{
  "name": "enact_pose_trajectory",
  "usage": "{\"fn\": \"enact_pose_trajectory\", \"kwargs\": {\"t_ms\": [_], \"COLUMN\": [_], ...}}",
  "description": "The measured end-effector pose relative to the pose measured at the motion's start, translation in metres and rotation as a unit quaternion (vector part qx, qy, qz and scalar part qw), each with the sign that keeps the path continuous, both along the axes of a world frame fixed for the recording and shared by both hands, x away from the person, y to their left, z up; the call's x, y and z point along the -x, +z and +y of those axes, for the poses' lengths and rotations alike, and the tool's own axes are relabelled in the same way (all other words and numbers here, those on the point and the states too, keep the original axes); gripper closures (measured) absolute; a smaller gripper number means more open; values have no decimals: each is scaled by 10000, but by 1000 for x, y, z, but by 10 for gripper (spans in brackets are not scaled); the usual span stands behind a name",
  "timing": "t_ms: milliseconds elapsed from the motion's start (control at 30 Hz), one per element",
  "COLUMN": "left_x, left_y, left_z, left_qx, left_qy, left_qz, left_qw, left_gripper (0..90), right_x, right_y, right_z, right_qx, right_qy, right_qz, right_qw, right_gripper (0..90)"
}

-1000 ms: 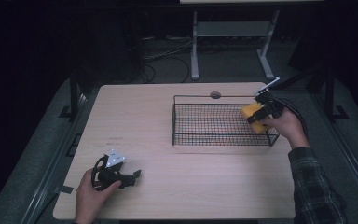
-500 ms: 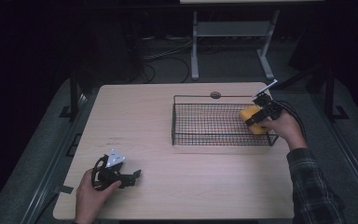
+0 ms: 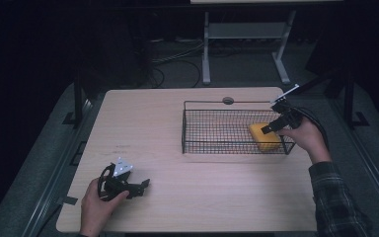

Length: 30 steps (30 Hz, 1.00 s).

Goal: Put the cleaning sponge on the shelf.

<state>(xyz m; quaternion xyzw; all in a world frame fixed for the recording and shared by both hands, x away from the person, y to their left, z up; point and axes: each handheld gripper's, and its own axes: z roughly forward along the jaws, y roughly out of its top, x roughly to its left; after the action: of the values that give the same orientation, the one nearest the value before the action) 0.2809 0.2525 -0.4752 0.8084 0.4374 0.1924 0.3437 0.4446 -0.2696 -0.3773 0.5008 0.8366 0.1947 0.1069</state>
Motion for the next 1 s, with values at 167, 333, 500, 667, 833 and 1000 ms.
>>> {"fn": "enact_pose_trajectory", "kwargs": {"t_ms": [167,333,500,667,833,1000], "left_x": [0,0,0,0,0,0], "left_y": [0,0,0,0,0,0], "left_z": [0,0,0,-1,-1,-1], "left_qx": [-2,-5,-3,2,2,-7], "left_qy": [0,-3,-1,13,14,8], "left_qz": [0,0,1,7,5,-2], "left_qw": [10000,10000,10000,10000,10000,10000], "left_gripper": [128,127,127,127,127,128], "right_x": [14,31,49,71,89,106], "right_y": [7,12,12,12,12,7], "right_z": [-2,-5,-6,-6,-5,-4], "right_qx": [-114,-183,-282,-346,-407,-462], "right_qy": [24,56,171,257,296,343], "right_qz": [-131,-295,-388,-520,-588,-666], "right_qw": [9998,9994,9987,9977,9970,9961], "right_gripper": [162,161,154,149,147,145]}}
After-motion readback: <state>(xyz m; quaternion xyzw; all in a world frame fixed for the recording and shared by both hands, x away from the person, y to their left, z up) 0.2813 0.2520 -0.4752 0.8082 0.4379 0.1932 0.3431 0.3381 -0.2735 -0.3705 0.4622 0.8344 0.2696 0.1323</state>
